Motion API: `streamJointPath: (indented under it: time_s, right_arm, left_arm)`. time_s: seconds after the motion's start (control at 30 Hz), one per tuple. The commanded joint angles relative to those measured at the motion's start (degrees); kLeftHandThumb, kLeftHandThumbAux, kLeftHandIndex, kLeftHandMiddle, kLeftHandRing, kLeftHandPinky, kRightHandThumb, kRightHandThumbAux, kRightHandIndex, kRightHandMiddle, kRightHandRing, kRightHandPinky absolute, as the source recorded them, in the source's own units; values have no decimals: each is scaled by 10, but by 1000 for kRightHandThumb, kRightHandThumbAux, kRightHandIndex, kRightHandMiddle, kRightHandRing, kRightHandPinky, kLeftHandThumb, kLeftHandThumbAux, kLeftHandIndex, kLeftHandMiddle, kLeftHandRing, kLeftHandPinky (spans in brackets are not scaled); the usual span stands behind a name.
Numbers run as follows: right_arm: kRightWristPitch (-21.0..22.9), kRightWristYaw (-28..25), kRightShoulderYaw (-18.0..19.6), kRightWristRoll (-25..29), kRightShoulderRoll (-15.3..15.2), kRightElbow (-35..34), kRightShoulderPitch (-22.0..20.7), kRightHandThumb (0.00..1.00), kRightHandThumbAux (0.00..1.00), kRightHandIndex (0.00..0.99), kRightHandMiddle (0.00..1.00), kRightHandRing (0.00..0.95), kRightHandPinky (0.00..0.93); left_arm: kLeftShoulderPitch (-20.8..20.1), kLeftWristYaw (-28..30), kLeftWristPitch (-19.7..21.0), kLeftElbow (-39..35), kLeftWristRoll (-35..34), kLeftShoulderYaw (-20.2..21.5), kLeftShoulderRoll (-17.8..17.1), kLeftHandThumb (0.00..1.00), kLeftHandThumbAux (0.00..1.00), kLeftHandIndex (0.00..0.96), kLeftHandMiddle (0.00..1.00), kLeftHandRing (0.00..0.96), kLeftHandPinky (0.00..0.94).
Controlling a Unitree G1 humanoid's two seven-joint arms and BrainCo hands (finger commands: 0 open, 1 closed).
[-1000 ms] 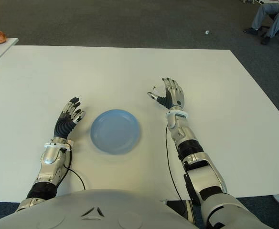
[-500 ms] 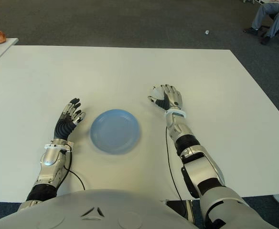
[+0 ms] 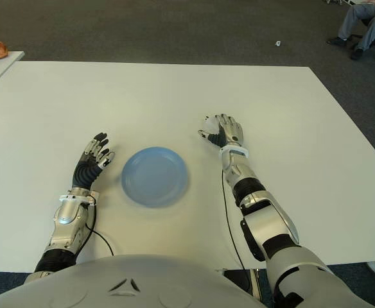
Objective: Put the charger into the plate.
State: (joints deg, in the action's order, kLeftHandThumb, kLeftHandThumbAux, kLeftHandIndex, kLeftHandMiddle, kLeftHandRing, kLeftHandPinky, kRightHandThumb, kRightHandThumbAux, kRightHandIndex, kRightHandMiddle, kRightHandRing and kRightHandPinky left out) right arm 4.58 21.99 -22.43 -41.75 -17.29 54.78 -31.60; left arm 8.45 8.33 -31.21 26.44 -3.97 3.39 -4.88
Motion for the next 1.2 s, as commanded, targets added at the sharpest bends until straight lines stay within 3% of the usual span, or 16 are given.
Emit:
streamJointPath:
  time_s: [0.03, 0.73, 1.2]
  right_arm:
    - [4, 2, -3, 10, 10, 18, -5, 256, 241, 0, 0, 0, 0]
    - [-18, 20, -2, 29, 22, 63, -15, 233, 296, 0, 0, 0, 0]
    - [-24, 5, -13, 27, 22, 90, -11, 230, 320, 0, 0, 0, 0]
  left_arm:
    - [42, 8, 39, 32, 1, -6, 6, 12, 661, 13, 56, 47, 60]
    - [60, 4, 47, 0, 4, -5, 4, 5, 670, 9, 57, 47, 53]
    - [73, 9, 59, -21, -1, -6, 2, 0, 661, 12, 57, 47, 60]
